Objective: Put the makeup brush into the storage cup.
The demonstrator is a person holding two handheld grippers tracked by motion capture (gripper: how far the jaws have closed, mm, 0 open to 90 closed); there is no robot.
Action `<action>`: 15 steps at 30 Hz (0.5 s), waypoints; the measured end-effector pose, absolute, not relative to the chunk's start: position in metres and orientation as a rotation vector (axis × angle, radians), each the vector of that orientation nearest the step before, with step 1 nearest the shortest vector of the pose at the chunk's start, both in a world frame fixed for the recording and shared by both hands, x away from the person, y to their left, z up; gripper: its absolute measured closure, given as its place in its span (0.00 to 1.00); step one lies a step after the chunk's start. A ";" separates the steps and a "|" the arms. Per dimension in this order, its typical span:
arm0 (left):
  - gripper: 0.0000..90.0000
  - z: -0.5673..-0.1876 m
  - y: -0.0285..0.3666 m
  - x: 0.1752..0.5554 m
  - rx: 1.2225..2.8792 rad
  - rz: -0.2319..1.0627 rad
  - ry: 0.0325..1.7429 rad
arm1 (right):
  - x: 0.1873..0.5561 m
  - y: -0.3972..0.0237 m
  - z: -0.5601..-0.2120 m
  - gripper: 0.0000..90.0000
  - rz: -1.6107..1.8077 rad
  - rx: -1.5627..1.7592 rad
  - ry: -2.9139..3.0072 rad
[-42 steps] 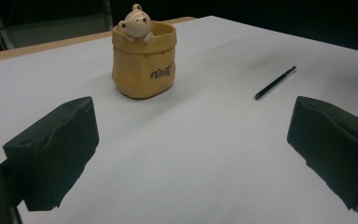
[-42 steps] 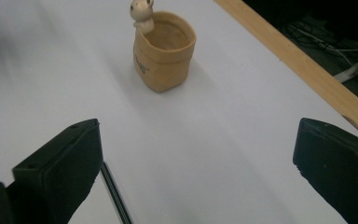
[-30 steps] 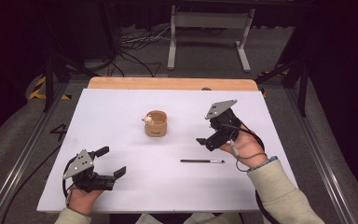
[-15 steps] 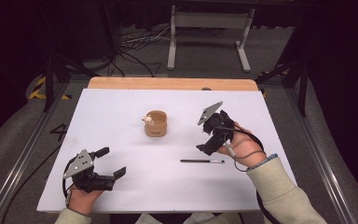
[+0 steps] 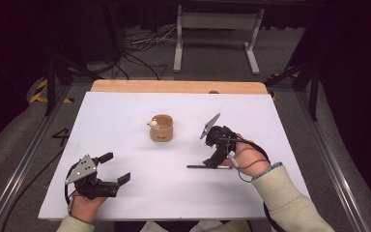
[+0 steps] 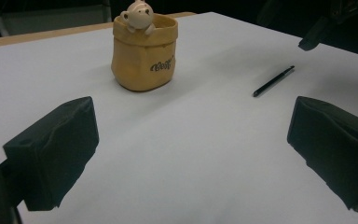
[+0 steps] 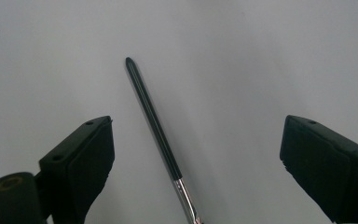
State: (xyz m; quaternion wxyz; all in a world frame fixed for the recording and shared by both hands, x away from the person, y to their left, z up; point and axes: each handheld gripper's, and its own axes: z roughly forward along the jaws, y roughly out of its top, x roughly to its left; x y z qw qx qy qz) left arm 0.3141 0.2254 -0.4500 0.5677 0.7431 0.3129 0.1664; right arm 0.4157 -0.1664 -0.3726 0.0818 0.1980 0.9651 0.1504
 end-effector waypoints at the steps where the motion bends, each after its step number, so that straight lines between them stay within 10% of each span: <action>1: 0.03 -0.450 0.225 0.314 1.746 0.391 0.734 | 0.415 -0.166 -0.374 0.13 0.438 0.598 2.893; 15: 0.03 -0.450 0.226 0.314 1.743 0.385 0.737 | 0.413 -0.163 -0.399 0.20 0.343 0.565 2.971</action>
